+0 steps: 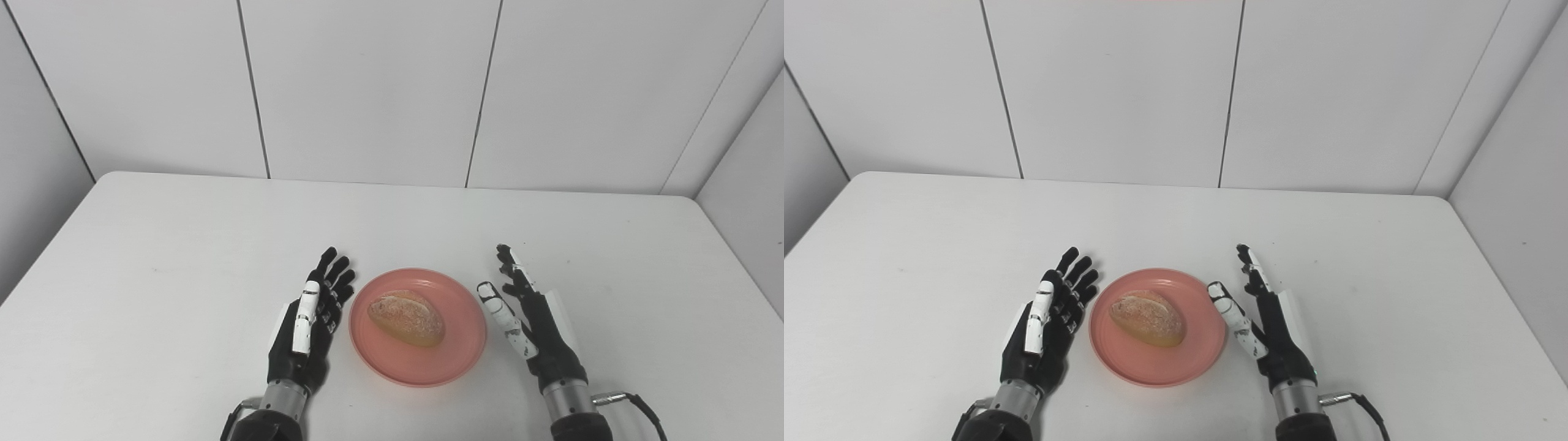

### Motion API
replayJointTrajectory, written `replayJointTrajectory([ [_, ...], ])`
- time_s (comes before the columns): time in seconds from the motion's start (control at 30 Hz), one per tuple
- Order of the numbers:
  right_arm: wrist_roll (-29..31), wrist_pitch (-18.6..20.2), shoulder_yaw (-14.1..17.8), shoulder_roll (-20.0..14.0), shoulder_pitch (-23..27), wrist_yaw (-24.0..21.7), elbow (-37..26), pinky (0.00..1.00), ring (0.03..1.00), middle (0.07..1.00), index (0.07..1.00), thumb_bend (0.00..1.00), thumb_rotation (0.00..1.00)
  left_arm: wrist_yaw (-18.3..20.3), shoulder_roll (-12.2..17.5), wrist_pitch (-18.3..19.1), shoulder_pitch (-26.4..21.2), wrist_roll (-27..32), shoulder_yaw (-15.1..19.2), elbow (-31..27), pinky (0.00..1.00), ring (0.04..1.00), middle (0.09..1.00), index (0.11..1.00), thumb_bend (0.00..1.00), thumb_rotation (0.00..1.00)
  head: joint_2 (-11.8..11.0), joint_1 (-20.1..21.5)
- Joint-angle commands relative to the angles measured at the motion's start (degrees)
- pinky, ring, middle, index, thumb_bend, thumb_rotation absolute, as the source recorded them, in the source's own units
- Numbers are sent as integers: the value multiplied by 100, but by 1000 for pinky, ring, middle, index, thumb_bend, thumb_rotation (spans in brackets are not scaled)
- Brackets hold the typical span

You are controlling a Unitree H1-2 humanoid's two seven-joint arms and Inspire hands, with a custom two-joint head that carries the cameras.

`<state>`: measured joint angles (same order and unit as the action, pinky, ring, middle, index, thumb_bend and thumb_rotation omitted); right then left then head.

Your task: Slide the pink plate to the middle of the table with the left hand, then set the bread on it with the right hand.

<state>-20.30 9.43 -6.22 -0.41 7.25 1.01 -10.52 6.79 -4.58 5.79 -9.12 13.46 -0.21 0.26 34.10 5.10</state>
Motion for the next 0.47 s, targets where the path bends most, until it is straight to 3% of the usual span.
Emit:
replayJointTrajectory([
  [0.0,200,-331,84,77,10,128,-154,864,937,947,947,427,1000,-49,26,36,117,-89,-16,-28,978,950,965,953,458,1000,-12,-13],
  [0.13,490,-320,129,170,-51,96,-115,850,932,953,944,358,1000,-35,42,25,135,-64,-13,-52,988,955,970,957,465,1000,-5,-17],
  [0.43,743,-372,131,220,-78,101,62,871,936,954,943,333,1000,17,117,-91,148,-68,-36,3,989,966,979,966,462,1000,4,-30],
])
